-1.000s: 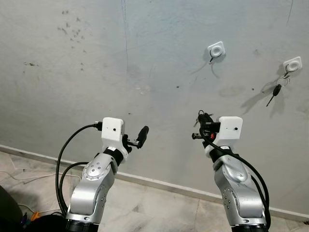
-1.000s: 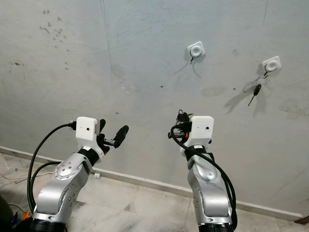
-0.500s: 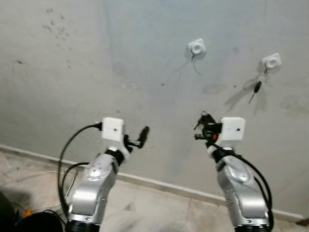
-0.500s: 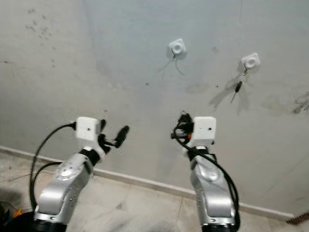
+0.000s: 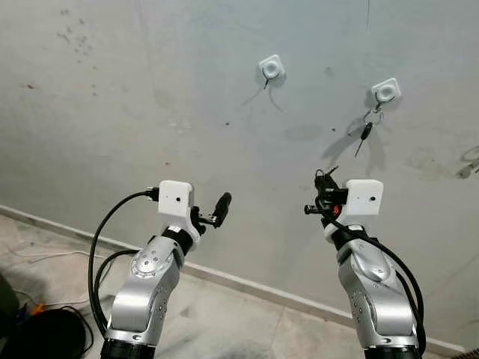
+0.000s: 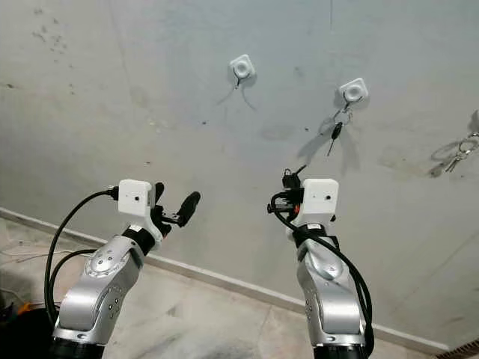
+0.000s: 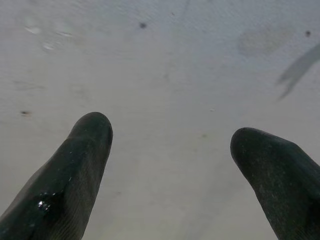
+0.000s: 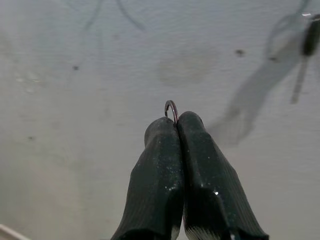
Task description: Hang keys on a hook
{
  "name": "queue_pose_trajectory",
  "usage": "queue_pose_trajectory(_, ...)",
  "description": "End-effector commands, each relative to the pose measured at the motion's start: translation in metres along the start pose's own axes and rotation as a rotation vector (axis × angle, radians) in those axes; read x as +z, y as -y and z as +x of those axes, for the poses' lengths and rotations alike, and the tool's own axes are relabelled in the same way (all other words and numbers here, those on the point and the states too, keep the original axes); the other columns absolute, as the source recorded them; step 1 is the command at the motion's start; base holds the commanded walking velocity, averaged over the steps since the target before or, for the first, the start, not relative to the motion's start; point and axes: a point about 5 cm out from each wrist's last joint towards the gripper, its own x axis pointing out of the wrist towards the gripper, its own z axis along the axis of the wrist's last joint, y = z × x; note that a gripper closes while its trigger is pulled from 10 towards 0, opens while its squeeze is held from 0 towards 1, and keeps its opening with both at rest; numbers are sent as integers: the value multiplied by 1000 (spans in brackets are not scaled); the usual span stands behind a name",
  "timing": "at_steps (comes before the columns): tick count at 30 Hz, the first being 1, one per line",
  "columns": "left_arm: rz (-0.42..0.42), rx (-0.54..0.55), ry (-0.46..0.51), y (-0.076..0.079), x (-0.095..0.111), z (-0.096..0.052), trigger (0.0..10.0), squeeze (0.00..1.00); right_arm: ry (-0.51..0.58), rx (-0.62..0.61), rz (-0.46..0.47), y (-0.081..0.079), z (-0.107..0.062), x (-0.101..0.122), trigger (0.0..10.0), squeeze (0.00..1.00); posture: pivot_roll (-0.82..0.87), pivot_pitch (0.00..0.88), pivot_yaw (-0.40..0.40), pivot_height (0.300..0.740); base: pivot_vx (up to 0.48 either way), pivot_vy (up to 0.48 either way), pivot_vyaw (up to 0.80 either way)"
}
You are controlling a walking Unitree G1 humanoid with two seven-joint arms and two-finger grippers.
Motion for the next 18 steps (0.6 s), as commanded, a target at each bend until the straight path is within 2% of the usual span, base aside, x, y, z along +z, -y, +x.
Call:
queue_pose_trajectory(1,-3,-14,22,0,6,1,10000,0,11,7,5,-3,2,3,10000,0,195,0,-58,740,0,0,0)
queue_pose_trajectory(18,4,-35,20,2,5,-1,10000,0,9,4,2,-2,0,2,10000,0,192,0,-54,740,276,0,0)
